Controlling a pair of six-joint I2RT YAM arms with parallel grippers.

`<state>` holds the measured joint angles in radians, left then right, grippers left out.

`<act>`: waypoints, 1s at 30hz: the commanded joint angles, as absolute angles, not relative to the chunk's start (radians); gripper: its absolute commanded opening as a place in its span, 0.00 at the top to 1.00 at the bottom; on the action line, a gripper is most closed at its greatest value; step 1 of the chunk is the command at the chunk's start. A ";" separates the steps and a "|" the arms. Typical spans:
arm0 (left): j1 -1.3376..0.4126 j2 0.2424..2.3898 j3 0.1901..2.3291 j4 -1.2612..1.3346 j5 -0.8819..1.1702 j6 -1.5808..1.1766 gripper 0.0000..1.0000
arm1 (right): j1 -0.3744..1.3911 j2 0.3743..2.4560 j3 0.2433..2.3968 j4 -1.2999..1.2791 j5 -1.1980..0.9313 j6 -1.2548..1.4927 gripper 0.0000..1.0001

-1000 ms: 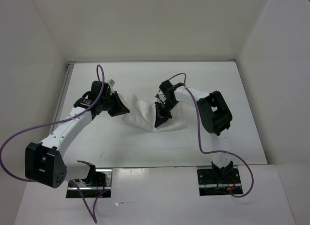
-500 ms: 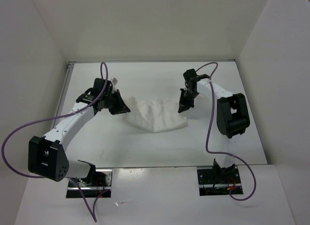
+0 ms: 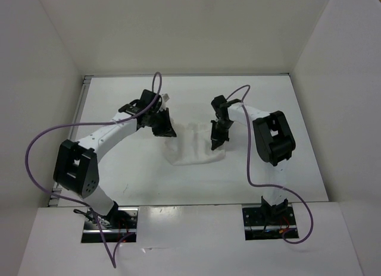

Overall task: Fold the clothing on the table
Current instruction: Fold the skirt

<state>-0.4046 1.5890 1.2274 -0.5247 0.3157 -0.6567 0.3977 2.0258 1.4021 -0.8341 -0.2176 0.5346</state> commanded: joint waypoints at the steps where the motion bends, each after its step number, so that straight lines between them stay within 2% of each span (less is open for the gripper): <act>1: -0.491 1.640 1.322 -0.514 0.318 -0.623 1.00 | 0.449 2.068 1.381 -0.770 -0.256 0.560 0.92; 10: -0.617 1.740 1.486 -0.523 0.316 -0.623 1.00 | 0.492 2.088 1.390 -0.752 -0.284 0.592 0.92; 24: -0.657 1.888 1.486 -0.465 0.367 -0.644 1.00 | 0.492 2.080 1.390 -0.713 -0.316 0.638 0.94; 28: -0.657 1.942 1.512 -0.399 0.417 -0.701 0.86 | 0.492 2.048 1.381 -0.713 -0.295 0.658 0.94; 30: -0.657 1.953 1.529 -0.359 0.462 -0.719 0.55 | 0.483 2.016 1.368 -0.713 -0.282 0.670 0.86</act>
